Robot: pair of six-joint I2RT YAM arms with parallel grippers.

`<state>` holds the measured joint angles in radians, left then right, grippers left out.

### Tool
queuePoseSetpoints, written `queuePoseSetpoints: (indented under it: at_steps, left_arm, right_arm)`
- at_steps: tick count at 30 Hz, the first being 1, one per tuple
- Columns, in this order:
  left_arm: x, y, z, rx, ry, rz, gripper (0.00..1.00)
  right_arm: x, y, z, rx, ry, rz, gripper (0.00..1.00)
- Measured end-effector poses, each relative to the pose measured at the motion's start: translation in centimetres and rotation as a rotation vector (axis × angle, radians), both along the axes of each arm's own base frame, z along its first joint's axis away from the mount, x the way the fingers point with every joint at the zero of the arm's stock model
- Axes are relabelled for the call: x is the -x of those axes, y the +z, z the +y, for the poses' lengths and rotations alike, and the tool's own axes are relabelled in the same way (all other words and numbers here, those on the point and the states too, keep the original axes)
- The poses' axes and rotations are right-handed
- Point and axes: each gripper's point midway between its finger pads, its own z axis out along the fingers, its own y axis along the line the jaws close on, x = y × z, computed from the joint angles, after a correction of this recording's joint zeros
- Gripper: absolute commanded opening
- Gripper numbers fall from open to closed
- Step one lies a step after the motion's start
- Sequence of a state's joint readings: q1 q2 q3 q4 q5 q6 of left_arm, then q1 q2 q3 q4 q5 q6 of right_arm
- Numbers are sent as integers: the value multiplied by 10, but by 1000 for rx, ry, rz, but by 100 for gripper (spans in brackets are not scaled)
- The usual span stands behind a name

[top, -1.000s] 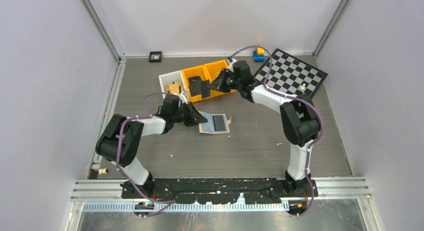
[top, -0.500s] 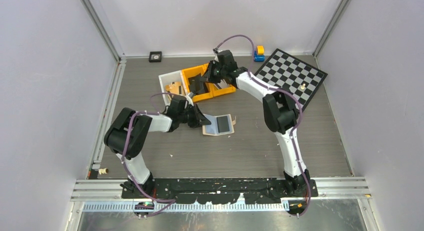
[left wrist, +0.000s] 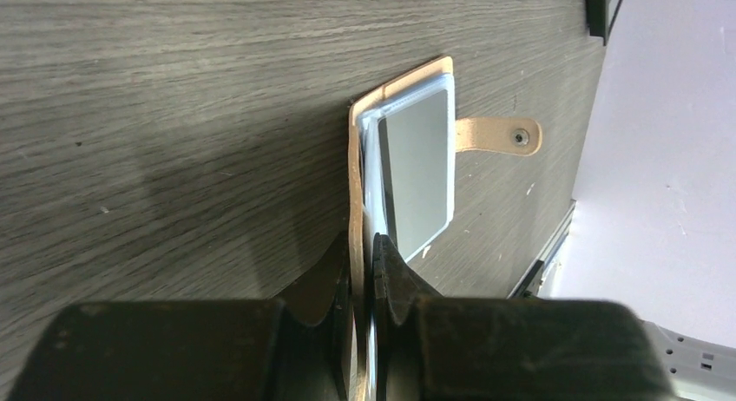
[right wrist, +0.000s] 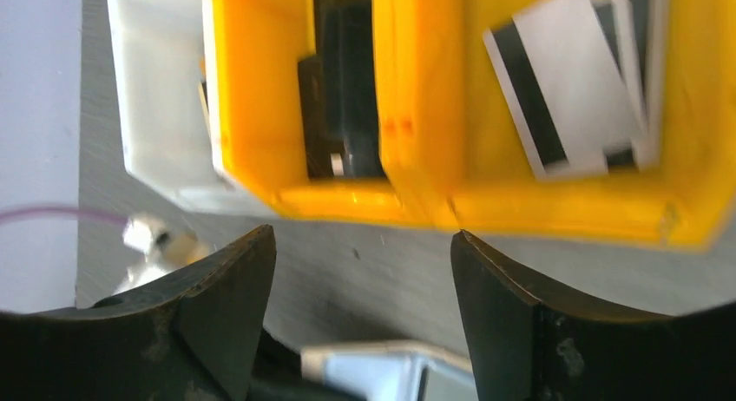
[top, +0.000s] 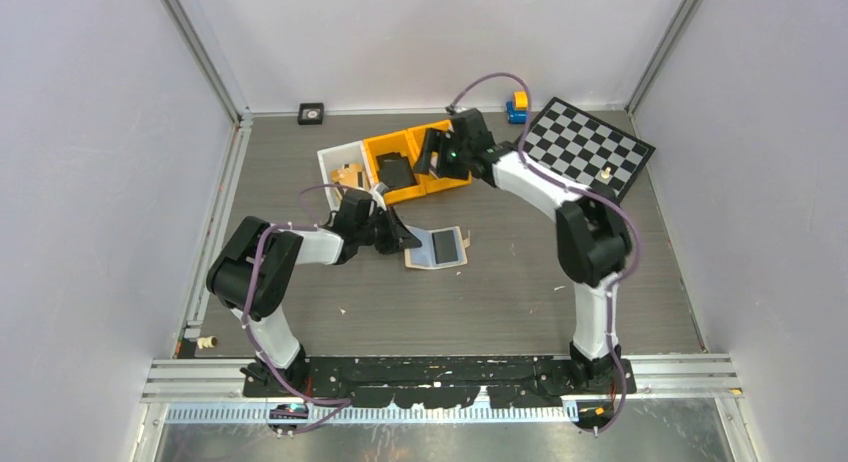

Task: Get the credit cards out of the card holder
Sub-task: Place the credit card in the storage box, then remove the credit card from the card holder.

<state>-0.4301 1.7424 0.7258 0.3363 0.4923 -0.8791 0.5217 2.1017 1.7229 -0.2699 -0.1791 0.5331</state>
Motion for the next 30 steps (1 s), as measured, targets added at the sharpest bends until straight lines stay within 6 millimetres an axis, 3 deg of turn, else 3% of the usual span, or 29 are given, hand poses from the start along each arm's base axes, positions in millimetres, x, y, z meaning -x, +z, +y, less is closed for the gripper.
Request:
queuePoseSetpoints:
  at_steps: [4, 8, 10, 13, 16, 19, 25, 30]
  left_arm:
    - [0, 7, -5, 43, -10, -11, 0]
    - [2, 18, -11, 97, -27, -18, 0]
    - [2, 23, -12, 111, -35, -28, 0]
    - [4, 37, -13, 136, -49, -61, 0]
    - [5, 58, -11, 167, -55, -120, 0]
    - [4, 80, -5, 202, -50, -190, 0]
    - [4, 120, 6, 317, -27, -301, 0]
    - [4, 136, 11, 399, -15, -324, 0]
  right_arm:
    - [58, 14, -44, 29, -46, -16, 82]
    - [100, 40, -71, -32, -79, -90, 83]
    - [116, 38, -79, -57, -88, -102, 84]
    - [140, 12, -92, -61, -98, -77, 85]
    - [154, -16, -99, -45, -98, -37, 85]
    - [159, -26, -100, -56, -96, -36, 85]
    - [162, 5, -99, -202, -107, -149, 87]
    - [163, 35, -89, -348, -83, -208, 87]
